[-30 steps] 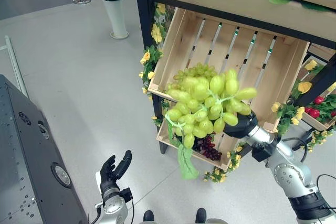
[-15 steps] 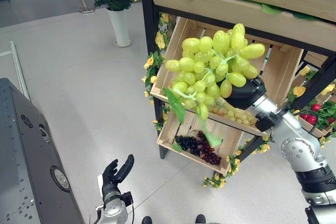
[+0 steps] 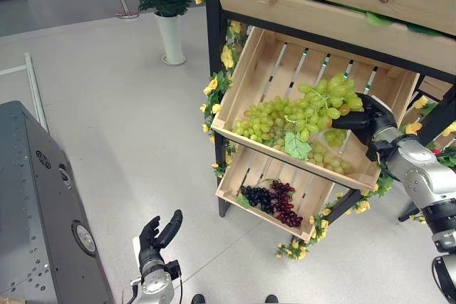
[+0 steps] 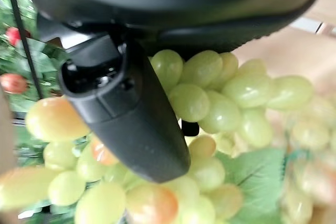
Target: Pick up the fruits from the basket on one side to the basket on the other side
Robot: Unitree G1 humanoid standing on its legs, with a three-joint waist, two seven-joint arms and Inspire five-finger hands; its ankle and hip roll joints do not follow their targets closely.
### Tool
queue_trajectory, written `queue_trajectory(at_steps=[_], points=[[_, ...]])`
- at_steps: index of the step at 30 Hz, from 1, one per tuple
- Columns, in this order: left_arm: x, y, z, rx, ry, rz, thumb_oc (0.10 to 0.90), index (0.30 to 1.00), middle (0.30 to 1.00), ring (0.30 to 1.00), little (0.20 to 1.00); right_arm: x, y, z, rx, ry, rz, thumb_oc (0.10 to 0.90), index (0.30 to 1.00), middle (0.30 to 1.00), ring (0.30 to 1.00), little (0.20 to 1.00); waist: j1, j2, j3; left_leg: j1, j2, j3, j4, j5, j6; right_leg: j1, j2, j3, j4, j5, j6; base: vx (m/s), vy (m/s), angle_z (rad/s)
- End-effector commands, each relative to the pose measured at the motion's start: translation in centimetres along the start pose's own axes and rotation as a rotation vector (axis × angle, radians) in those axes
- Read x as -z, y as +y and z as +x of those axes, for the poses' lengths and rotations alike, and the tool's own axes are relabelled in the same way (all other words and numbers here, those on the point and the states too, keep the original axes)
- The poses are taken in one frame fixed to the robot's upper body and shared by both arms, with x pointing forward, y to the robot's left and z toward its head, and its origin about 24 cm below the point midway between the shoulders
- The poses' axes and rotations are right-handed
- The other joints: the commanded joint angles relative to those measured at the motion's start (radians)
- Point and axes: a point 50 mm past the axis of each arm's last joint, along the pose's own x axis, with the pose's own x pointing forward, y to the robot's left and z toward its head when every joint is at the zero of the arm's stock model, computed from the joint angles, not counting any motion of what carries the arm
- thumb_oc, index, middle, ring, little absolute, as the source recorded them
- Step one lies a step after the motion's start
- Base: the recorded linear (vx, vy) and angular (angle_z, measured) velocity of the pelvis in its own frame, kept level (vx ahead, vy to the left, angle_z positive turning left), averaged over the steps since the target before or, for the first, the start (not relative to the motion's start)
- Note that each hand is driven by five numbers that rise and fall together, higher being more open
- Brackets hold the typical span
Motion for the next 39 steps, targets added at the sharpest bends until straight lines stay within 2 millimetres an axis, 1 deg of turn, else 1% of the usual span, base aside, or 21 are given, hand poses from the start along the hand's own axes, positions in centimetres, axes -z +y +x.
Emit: queue_trajectory(at_steps=[1,2,3,4,5,6,9,11,12,13,15,21,24,32,36,38,39], points=[[-5.4,-1.7,1.7,0.057,-0.227,0.010,0.800,0.900,0.900,0.900,0.900,-10.8,-3.6,-0.3,0.201,-0.295,-0.151,0.400,0.300,0.300,0.300,0.300,0.034,-0.049,-0.035,0.041,-0.018,-0.015,0.006,-0.111,-0.011,0.078,-0.038,-0.007,0.003,-0.040,0.014,0.00,0.000,0.00],[-5.4,-1.8,1.7,0.058,-0.227,0.010,0.800,0.900,0.900,0.900,0.900,-10.9,-4.0,-0.3,0.227,-0.282,-0.155,0.400,0.300,0.300,0.300,0.300,0.037,-0.050,-0.035,0.041,-0.018,-0.015,0.006,-0.111,-0.011,0.079,-0.039,-0.009,0.003,-0.040,0.014,-0.01,0.016,0.04],[-5.4,-1.8,1.7,0.061,-0.228,0.009,0.800,0.900,0.900,0.900,0.900,-11.2,-4.9,-0.2,0.271,-0.260,-0.156,0.400,0.300,0.300,0.300,0.300,0.044,-0.049,-0.034,0.042,-0.018,-0.018,0.006,-0.110,-0.011,0.081,-0.039,-0.012,0.003,-0.039,0.013,0.00,0.014,0.03],[-5.4,-1.9,1.7,0.061,-0.228,0.008,0.800,0.900,0.900,0.900,0.900,-11.2,-5.0,-0.2,0.276,-0.258,-0.155,0.400,0.300,0.300,0.300,0.300,0.044,-0.049,-0.033,0.042,-0.018,-0.019,0.006,-0.110,-0.011,0.082,-0.039,-0.012,0.003,-0.039,0.013,0.00,0.000,0.00],[-5.5,-2.0,1.7,0.070,-0.229,0.010,0.800,0.900,0.900,0.900,0.900,-11.3,-5.7,0.0,0.306,-0.234,-0.155,0.400,0.300,0.300,0.300,0.300,0.053,-0.048,-0.032,0.044,-0.019,-0.023,0.006,-0.110,-0.010,0.085,-0.038,-0.014,0.003,-0.039,0.013,0.00,0.000,0.00],[-5.5,-2.1,1.6,0.075,-0.231,0.011,0.800,0.900,0.900,0.900,0.900,-11.4,-6.0,0.0,0.322,-0.228,-0.162,0.400,0.300,0.300,0.300,0.300,0.057,-0.047,-0.031,0.044,-0.019,-0.026,0.006,-0.109,-0.010,0.087,-0.039,-0.016,0.003,-0.039,0.013,0.00,0.000,0.00],[-5.5,-2.3,1.6,0.094,-0.236,0.011,0.800,0.900,0.900,0.900,0.900,-12.1,-6.3,0.2,0.351,-0.234,-0.210,0.400,0.300,0.300,0.300,0.300,0.069,-0.044,-0.029,0.044,-0.019,-0.031,0.006,-0.108,-0.011,0.090,-0.041,-0.021,0.003,-0.039,0.012,0.01,0.015,0.06],[-5.5,-2.5,1.5,0.102,-0.237,0.008,0.800,0.900,0.900,0.900,0.900,-12.6,-6.0,0.4,0.320,-0.246,-0.234,0.400,0.300,0.300,0.300,0.300,0.073,-0.043,-0.029,0.043,-0.020,-0.033,0.006,-0.107,-0.012,0.090,-0.042,-0.023,0.003,-0.040,0.013,0.01,0.017,0.11],[-5.4,-2.6,1.4,0.106,-0.237,0.007,0.800,0.900,0.900,0.900,0.900,-12.8,-5.7,0.5,0.307,-0.238,-0.274,0.560,0.540,0.540,0.540,0.540,0.074,-0.042,-0.029,0.042,-0.022,-0.034,0.006,-0.107,-0.011,0.091,-0.042,-0.025,0.003,-0.040,0.012,0.01,0.026,0.13],[-5.3,-2.6,1.4,0.109,-0.237,0.006,0.800,0.900,0.900,0.900,0.900,-12.8,-5.5,0.6,0.303,-0.234,-0.307,0.800,0.900,0.900,0.900,0.900,0.076,-0.041,-0.030,0.042,-0.023,-0.035,0.006,-0.107,-0.011,0.091,-0.043,-0.026,0.003,-0.040,0.011,0.01,0.025,0.10],[-5.2,-2.5,1.3,0.111,-0.234,0.005,0.800,0.900,0.900,0.900,0.900,-13.0,-5.2,0.7,0.279,-0.221,-0.350,0.800,0.900,0.900,0.900,0.900,0.079,-0.040,-0.031,0.043,-0.023,-0.036,0.006,-0.108,-0.010,0.092,-0.044,-0.030,0.003,-0.041,0.010,0.01,0.010,0.02],[-5.1,-2.4,1.2,0.117,-0.231,0.010,0.800,0.900,0.900,0.900,0.900,-13.8,-5.0,0.6,0.316,-0.251,-0.480,0.800,0.900,0.900,0.900,0.900,0.084,-0.043,-0.032,0.040,-0.024,-0.035,0.006,-0.106,-0.009,0.091,-0.047,-0.034,0.003,-0.041,0.011,0.00,0.000,0.00],[-5.1,-2.3,1.2,0.116,-0.232,0.002,0.800,0.900,0.900,0.900,0.900,-14.2,-4.4,0.6,0.308,-0.280,-0.487,0.800,0.900,0.900,0.900,0.900,0.079,-0.042,-0.032,0.039,-0.024,-0.032,0.006,-0.105,-0.009,0.090,-0.047,-0.032,0.003,-0.041,0.011,0.00,0.000,0.00],[-5.3,-2.5,1.1,0.125,-0.242,-0.002,0.800,0.900,0.900,0.900,0.900,-14.4,-2.5,0.7,0.260,-0.352,-0.473,0.800,0.900,0.900,0.900,0.900,0.071,-0.040,-0.026,0.038,-0.024,-0.028,0.006,-0.104,-0.009,0.086,-0.052,-0.030,0.003,-0.038,0.015,0.00,0.000,0.00],[-5.4,-2.6,1.1,0.123,-0.244,-0.002,0.800,0.900,0.900,0.900,0.900,-14.7,-1.2,0.5,0.242,-0.430,-0.457,0.800,0.900,0.900,0.900,0.900,0.065,-0.039,-0.025,0.037,-0.024,-0.025,0.006,-0.106,-0.008,0.082,-0.055,-0.026,0.003,-0.038,0.017,0.00,0.000,0.00],[-5.5,-2.6,1.1,0.122,-0.244,-0.002,0.800,0.900,0.900,0.900,0.900,-14.8,-0.9,0.4,0.239,-0.455,-0.451,0.800,0.900,0.900,0.900,0.900,0.063,-0.038,-0.025,0.038,-0.024,-0.024,0.006,-0.106,-0.008,0.081,-0.056,-0.025,0.003,-0.038,0.018,0.00,0.000,0.00],[-5.5,-2.5,1.1,0.121,-0.243,-0.003,0.800,0.900,0.900,0.900,0.900,-15.1,-0.2,0.2,0.225,-0.505,-0.445,0.800,0.900,0.900,0.900,0.900,0.060,-0.036,-0.024,0.037,-0.024,-0.023,0.006,-0.106,-0.008,0.079,-0.056,-0.024,0.003,-0.038,0.018,0.00,0.000,0.00]])
